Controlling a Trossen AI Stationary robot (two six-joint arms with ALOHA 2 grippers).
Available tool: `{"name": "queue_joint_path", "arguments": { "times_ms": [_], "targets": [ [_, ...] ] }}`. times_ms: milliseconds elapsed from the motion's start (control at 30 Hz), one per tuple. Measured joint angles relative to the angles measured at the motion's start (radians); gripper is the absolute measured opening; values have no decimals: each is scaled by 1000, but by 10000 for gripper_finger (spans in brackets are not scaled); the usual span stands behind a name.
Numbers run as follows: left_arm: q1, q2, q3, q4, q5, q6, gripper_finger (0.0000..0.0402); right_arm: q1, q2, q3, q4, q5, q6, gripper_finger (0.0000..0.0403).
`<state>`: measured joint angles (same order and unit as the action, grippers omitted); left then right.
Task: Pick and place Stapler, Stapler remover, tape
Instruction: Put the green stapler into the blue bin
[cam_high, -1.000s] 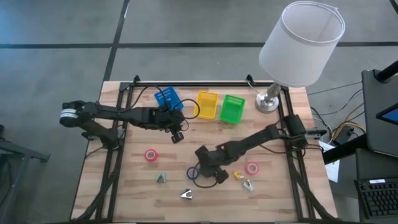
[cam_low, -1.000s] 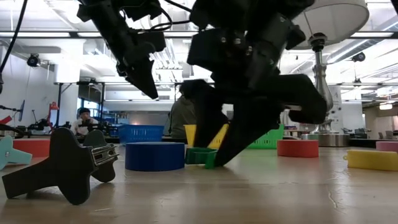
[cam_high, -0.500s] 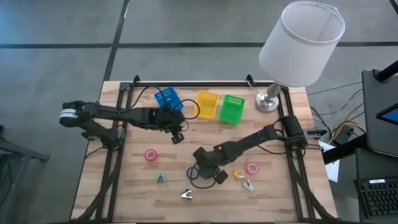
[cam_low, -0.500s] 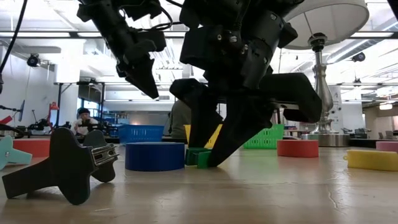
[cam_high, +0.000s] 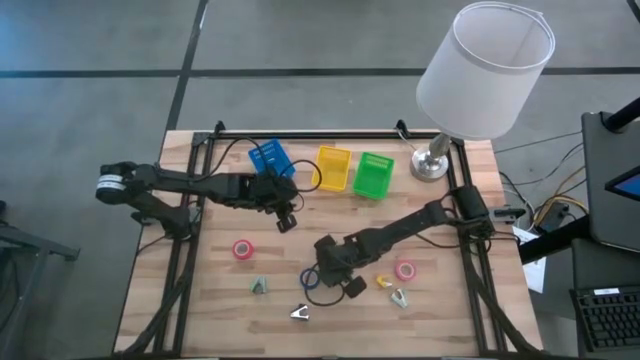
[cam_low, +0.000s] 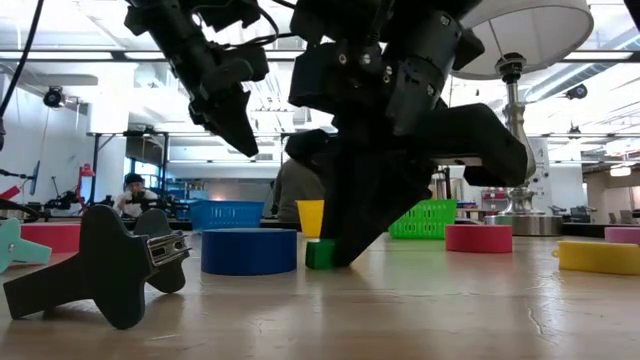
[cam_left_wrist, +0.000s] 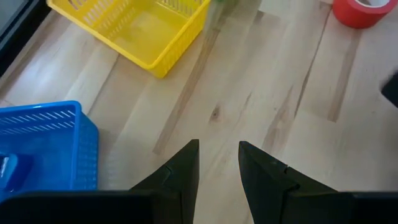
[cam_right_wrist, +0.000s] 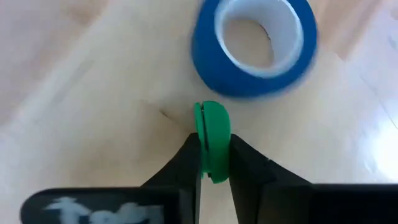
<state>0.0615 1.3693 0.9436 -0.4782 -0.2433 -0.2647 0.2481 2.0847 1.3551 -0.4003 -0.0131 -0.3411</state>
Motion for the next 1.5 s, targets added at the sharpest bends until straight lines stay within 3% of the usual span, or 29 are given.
{"name": "queue_joint_path", "arguments": {
  "times_ms": [133, 267, 400, 600, 700, 833, 1167, 1500],
  "targets": [
    [-21, -1, -14, 54, 56, 8, 115, -22, -45, -7, -40, 146, 49, 65],
    [-54, -1, -64, 221, 165, 34, 115, -56, -120, -7, -74, 281, 97, 63],
    [-84, -1, -161, 416, 181, 36, 115, -119, -169, -35, -63, 302, 192, 55],
    [-94, 1, -351, 791, 180, 62, 115, -184, -193, -51, -22, 301, 195, 67],
    [-94, 1, -420, 920, 128, 91, 115, -202, -181, -53, 5, 296, 198, 68],
    [-92, 1, -457, 949, 12, 122, 125, -203, -185, -52, 32, 288, 157, 61],
    [-97, 1, -448, 967, 17, 191, 210, -207, -166, -52, 175, 226, 136, 64],
    [-98, 1, -454, 964, 21, 194, 193, -208, -165, -51, 267, 226, 151, 65]
  ]
}}
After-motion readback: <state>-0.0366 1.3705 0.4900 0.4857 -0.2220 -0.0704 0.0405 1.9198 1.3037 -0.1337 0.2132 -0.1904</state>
